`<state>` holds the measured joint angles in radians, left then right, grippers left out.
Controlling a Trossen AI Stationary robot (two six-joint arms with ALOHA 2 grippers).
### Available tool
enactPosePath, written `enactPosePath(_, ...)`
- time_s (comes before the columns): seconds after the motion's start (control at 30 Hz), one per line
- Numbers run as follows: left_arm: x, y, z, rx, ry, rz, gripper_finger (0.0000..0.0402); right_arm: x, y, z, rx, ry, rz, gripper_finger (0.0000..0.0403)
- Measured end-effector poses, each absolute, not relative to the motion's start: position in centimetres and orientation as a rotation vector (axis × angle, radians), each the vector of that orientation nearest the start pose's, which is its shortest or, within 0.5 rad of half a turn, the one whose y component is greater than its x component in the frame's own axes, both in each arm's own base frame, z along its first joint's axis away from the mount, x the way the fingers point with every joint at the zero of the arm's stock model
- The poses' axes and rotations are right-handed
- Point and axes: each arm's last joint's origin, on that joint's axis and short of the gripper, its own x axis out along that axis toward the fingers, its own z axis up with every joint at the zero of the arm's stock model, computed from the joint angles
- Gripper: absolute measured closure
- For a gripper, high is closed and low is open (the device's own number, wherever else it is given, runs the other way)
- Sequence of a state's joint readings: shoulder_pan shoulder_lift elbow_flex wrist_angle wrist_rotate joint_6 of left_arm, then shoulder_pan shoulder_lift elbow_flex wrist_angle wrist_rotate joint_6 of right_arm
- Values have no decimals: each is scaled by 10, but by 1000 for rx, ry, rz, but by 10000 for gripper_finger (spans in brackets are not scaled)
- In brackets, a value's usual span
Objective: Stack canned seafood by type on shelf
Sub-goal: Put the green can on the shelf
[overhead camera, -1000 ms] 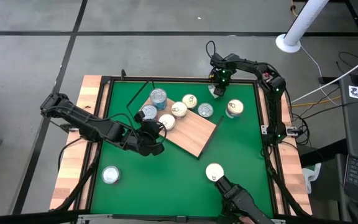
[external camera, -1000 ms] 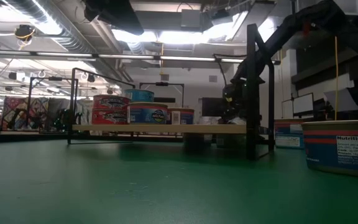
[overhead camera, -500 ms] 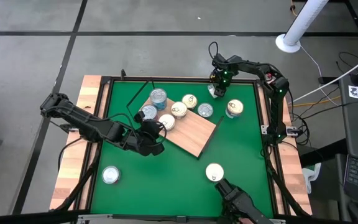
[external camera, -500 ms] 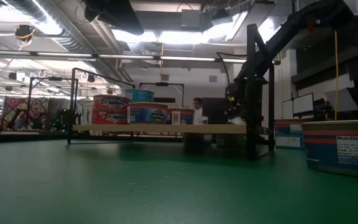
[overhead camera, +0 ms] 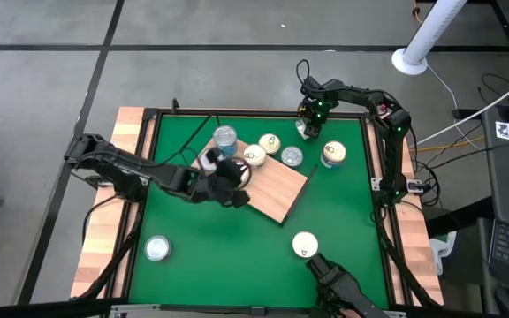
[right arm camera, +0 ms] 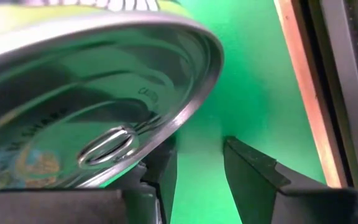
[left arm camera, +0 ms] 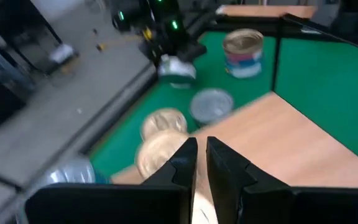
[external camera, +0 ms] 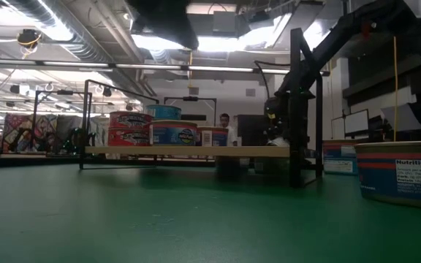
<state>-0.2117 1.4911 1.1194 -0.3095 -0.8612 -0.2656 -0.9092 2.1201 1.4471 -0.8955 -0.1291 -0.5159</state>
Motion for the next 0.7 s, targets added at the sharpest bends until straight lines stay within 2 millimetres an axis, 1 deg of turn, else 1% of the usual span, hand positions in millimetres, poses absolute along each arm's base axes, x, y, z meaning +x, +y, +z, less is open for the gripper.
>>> enactPosePath(0.1,326,-28,282,230,490,703,370,241,-303,126,379,1462,-230,269)
enactPosePath(0.2,334,-7,291,361,460,710,370,241,-303,126,378,1463,-231,269)
enactPosePath(0.3,341,15,300,451,416,617,370,241,-303,126,377,1463,-231,269)
enactPosePath(0.4,346,36,303,468,358,511,370,241,-303,126,377,1462,-231,269)
enactPosePath(0.5,346,57,303,460,330,440,364,241,-303,126,378,1461,-230,269)
enactPosePath(0.6,347,78,302,432,283,379,342,241,-303,126,379,1460,-229,269)
enactPosePath(0.7,354,98,298,403,222,320,313,241,-303,126,379,1459,-229,269)
